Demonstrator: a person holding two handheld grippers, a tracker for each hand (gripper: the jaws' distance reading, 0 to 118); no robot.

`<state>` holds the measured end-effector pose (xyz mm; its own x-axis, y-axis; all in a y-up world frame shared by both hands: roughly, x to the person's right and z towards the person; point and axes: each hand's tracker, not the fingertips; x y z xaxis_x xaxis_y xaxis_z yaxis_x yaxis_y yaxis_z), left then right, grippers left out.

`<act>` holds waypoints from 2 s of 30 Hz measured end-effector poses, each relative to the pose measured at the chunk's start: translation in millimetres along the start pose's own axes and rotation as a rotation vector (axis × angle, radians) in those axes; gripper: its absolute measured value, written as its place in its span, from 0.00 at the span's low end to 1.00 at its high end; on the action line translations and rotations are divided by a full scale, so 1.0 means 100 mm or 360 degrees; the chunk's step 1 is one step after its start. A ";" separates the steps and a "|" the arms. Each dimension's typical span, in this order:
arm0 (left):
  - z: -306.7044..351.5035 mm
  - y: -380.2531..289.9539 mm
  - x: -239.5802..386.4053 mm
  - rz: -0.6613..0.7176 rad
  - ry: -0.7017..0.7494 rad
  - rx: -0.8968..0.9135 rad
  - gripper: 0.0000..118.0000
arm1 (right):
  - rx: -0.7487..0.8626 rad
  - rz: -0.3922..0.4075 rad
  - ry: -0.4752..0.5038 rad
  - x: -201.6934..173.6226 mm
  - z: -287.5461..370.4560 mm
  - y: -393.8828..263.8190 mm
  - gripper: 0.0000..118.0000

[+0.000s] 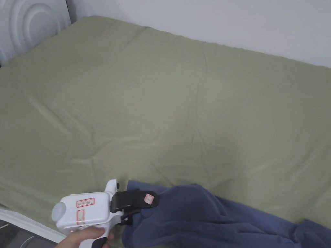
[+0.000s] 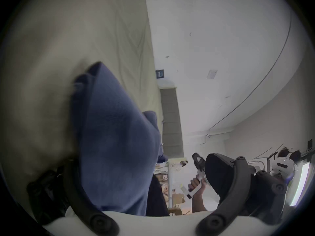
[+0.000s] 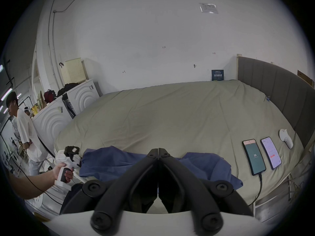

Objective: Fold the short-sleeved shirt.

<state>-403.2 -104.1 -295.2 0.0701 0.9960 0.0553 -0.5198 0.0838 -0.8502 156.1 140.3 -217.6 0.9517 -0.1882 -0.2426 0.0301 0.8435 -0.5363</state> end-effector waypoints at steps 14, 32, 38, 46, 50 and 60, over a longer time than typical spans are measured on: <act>0.16 0.11 1.20 -0.0554 0.1418 0.0369 0.07 | 0.0030 0.0101 0.0048 -0.12 0.05 0.03 0.00; -2.13 -1.13 1.07 -0.1364 0.1904 -0.0031 0.12 | 0.0110 0.0089 0.0075 0.00 0.38 -0.16 0.00; -1.59 -1.03 1.68 -0.1323 0.1248 0.0293 1.00 | 0.0145 0.0071 0.0081 0.07 0.47 -0.13 0.00; -0.66 -0.59 1.75 -0.0853 0.1096 0.0404 0.23 | 0.0148 0.0015 0.0115 0.03 0.43 -0.21 0.00; -0.87 -0.52 1.44 -0.0863 0.1131 0.0276 0.02 | 0.0126 -0.0004 0.0126 0.02 0.41 -0.25 0.00; -2.18 -1.07 0.98 -0.0808 0.1025 -0.0194 0.02 | 0.0126 -0.0031 0.0063 0.19 0.44 -0.23 0.00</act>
<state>-155.4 -22.2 -312.9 0.7646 0.6220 0.1685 -0.2001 0.4777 -0.8554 187.0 139.4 -174.0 0.9378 -0.2233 -0.2658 0.0737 0.8764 -0.4760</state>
